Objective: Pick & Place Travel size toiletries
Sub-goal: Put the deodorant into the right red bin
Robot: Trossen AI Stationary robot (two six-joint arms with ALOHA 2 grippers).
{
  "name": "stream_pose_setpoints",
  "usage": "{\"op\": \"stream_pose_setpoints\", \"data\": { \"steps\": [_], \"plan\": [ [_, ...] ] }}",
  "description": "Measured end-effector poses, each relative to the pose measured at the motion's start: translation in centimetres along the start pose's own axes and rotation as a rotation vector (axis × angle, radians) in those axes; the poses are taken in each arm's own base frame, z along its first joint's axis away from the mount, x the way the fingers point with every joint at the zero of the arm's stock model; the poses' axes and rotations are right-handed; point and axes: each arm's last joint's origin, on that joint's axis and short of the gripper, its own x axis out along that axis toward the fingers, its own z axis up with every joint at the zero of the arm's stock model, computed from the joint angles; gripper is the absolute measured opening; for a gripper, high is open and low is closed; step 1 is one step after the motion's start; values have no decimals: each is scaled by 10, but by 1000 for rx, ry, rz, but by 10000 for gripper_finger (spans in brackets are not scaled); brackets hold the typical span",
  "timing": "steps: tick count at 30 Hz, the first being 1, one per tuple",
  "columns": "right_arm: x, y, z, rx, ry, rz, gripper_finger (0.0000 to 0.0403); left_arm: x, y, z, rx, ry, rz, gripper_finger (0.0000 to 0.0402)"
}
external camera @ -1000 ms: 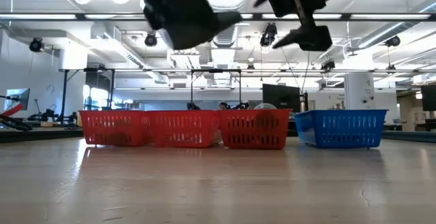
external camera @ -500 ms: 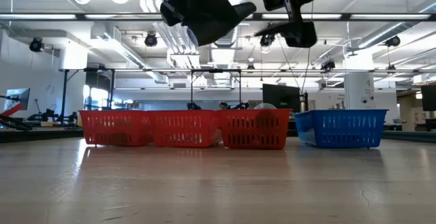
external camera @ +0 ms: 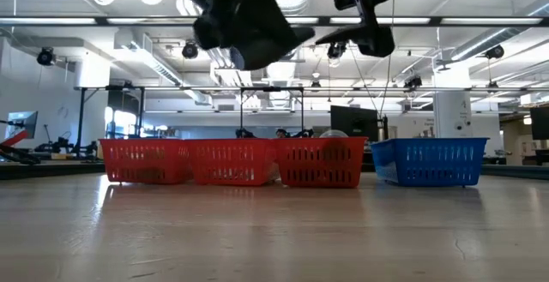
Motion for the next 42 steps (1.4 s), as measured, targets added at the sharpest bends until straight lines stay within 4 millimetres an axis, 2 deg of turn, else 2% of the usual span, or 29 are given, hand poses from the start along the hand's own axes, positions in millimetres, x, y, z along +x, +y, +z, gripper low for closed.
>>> {"op": "stream_pose_setpoints", "data": {
  "steps": [3,8,14,17,20,23,28,34,42],
  "plan": [
    [-9,-1,1,-4,-55,-56,342,0,3,-4,-149,42,33,213],
    [-28,-2,-3,-22,-138,-159,357,-3,8,-2,-411,-31,99,213],
    [-39,2,-21,-87,-232,-270,353,-25,27,26,-732,-311,181,213],
    [-38,7,-30,-163,-288,-290,345,-31,37,42,-846,-435,125,213],
    [-32,11,-35,-177,-306,-278,337,-27,46,55,-925,-496,27,213],
    [-25,15,-35,-146,-316,-225,332,-17,52,61,-946,-485,-62,213],
    [-21,27,-31,-105,-353,-92,329,-3,50,58,-939,-458,-139,213],
    [-22,29,-30,-24,-340,-53,346,-6,47,67,-912,-522,-244,213],
    [-24,39,-26,-47,-362,52,358,-5,47,68,-914,-504,-279,213]
  ]
}}
